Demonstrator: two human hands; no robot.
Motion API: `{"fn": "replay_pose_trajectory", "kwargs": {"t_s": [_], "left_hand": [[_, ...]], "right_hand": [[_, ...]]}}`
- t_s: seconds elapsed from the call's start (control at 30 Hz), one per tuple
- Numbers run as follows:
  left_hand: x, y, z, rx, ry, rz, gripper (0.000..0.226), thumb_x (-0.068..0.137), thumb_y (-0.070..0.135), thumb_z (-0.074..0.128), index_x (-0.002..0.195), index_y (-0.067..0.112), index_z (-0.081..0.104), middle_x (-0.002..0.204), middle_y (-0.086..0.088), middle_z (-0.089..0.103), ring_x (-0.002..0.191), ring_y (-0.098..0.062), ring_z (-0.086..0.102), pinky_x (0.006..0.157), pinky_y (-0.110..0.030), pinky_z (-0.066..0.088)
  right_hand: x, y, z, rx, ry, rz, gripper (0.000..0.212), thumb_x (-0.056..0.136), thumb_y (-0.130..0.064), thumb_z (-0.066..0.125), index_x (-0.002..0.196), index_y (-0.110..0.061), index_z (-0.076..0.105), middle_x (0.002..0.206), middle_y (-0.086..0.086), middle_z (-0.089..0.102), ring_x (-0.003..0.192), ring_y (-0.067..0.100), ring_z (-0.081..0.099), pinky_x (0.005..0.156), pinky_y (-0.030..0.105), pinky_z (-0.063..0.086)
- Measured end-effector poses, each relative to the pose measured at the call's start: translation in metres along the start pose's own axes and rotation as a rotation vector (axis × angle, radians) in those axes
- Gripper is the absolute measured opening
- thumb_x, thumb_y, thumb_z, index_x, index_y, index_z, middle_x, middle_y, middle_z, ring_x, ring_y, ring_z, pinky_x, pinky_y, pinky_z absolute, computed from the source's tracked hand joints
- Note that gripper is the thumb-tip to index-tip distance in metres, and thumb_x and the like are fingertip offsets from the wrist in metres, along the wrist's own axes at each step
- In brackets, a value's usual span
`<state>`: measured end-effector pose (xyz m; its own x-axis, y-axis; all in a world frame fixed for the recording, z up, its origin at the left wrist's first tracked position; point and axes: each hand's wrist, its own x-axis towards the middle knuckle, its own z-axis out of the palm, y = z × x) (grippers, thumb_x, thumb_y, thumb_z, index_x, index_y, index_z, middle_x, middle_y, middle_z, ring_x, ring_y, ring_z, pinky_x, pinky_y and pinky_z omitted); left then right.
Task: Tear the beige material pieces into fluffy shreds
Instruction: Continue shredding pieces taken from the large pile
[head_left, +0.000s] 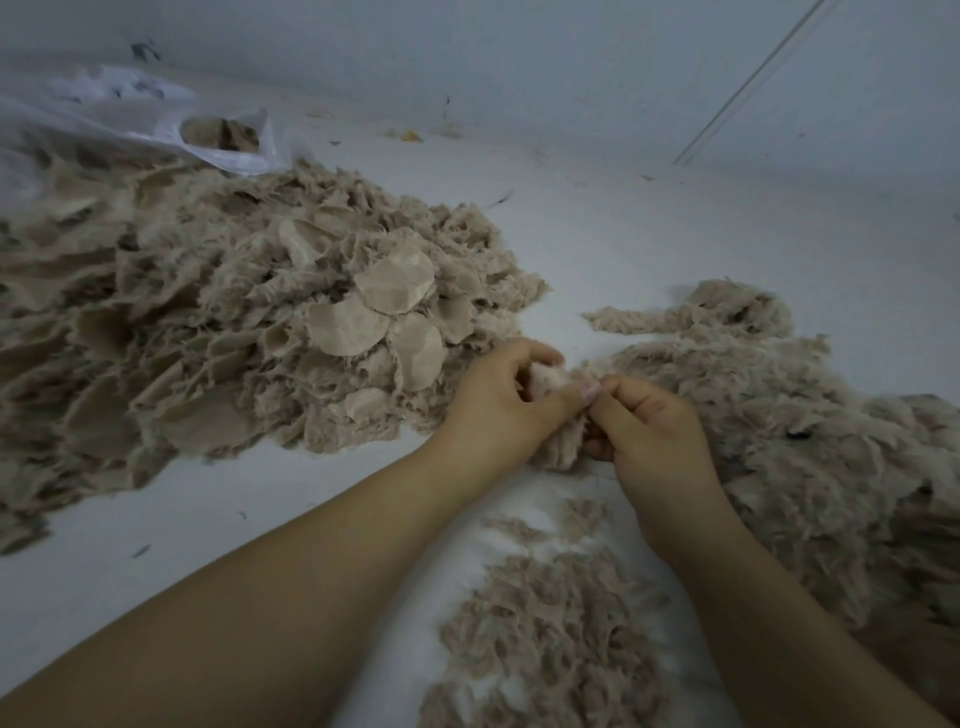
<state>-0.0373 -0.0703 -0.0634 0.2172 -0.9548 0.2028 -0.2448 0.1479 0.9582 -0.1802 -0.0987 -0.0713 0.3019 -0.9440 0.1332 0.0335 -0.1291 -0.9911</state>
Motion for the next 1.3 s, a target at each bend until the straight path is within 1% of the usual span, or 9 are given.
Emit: {"fn": "replay_pose_trajectory", "kwargs": {"t_s": [0.2,0.33,0.5,0.6,0.7,0.87,1.1,1.2,1.3], "left_hand": [[0.001,0.002,-0.001,-0.109,-0.008,0.017,0.007,0.088,0.007,0.069,0.082,0.007,0.073,0.071,-0.007,0.068,0.063,-0.013,0.061,0.061,-0.025,0.052],[-0.002,0.002,0.003,-0.210,0.137,-0.039,0.022,0.090,0.008,0.068,0.069,0.013,0.066,0.060,-0.004,0.061,0.055,-0.013,0.056,0.053,-0.025,0.047],[0.003,0.004,-0.004,-0.348,0.279,-0.098,0.029,0.096,0.006,0.056,0.068,0.015,0.057,0.048,0.003,0.046,0.043,-0.010,0.040,0.043,-0.020,0.033],[0.004,0.007,-0.022,-0.402,-0.089,-0.091,0.030,0.085,0.015,0.062,0.055,0.011,0.060,0.042,-0.004,0.043,0.037,-0.017,0.037,0.044,-0.025,0.024],[-0.003,0.012,-0.025,-0.154,-0.508,-0.091,0.048,0.085,0.035,0.067,0.048,0.004,0.061,0.038,-0.010,0.049,0.032,-0.020,0.035,0.041,-0.024,0.027],[-0.002,0.010,-0.004,0.042,-0.189,-0.146,0.035,0.081,0.032,0.078,0.069,0.012,0.053,0.042,-0.002,0.053,0.032,-0.015,0.045,0.034,-0.019,0.032],[-0.001,0.009,-0.011,-0.185,-0.274,-0.244,0.034,0.099,0.020,0.056,0.067,0.010,0.055,0.049,-0.007,0.059,0.034,-0.016,0.050,0.035,-0.019,0.037],[-0.001,0.006,-0.010,-0.146,-0.256,-0.212,0.039,0.097,0.029,0.058,0.067,0.005,0.058,0.046,-0.009,0.056,0.032,-0.016,0.047,0.036,-0.018,0.037],[0.000,0.005,-0.013,-0.203,-0.287,-0.237,0.048,0.101,0.031,0.052,0.058,0.011,0.058,0.041,-0.009,0.051,0.029,-0.017,0.041,0.035,-0.017,0.030]], "right_hand": [[-0.001,0.005,0.000,-0.156,-0.018,-0.080,0.033,0.100,-0.015,0.058,0.072,0.002,0.066,0.066,0.033,0.060,0.062,0.055,0.051,0.058,0.061,0.049],[-0.002,0.005,0.000,-0.172,0.024,-0.063,0.028,0.098,-0.012,0.060,0.074,-0.011,0.074,0.064,0.030,0.059,0.053,0.041,0.048,0.054,0.059,0.049],[0.002,0.008,-0.002,-0.121,0.119,0.012,0.023,0.097,-0.012,0.062,0.078,-0.004,0.071,0.064,0.025,0.056,0.062,0.025,0.047,0.061,0.043,0.049],[0.004,0.007,-0.003,-0.011,0.178,0.045,0.035,0.099,-0.011,0.059,0.070,-0.019,0.077,0.062,0.009,0.066,0.059,0.022,0.061,0.058,0.034,0.057],[0.003,0.005,-0.002,0.048,0.181,0.053,0.039,0.098,-0.010,0.058,0.066,-0.023,0.076,0.063,0.006,0.067,0.057,0.018,0.063,0.056,0.028,0.054],[0.001,0.003,-0.001,0.046,0.140,0.023,0.043,0.099,-0.011,0.056,0.063,-0.025,0.072,0.061,0.004,0.067,0.056,0.015,0.062,0.052,0.025,0.053],[0.002,0.000,0.001,0.051,0.171,0.032,0.029,0.100,-0.023,0.058,0.075,-0.015,0.070,0.060,-0.002,0.067,0.053,0.007,0.061,0.050,0.020,0.049],[-0.003,-0.003,0.003,-0.045,0.087,-0.003,0.051,0.083,-0.047,0.068,0.079,0.004,0.067,0.056,0.004,0.061,0.049,0.008,0.054,0.048,0.018,0.045],[-0.001,-0.004,0.000,-0.056,0.116,0.016,0.036,0.091,-0.026,0.071,0.066,-0.001,0.061,0.049,0.005,0.055,0.042,0.004,0.048,0.045,0.015,0.042]]}}
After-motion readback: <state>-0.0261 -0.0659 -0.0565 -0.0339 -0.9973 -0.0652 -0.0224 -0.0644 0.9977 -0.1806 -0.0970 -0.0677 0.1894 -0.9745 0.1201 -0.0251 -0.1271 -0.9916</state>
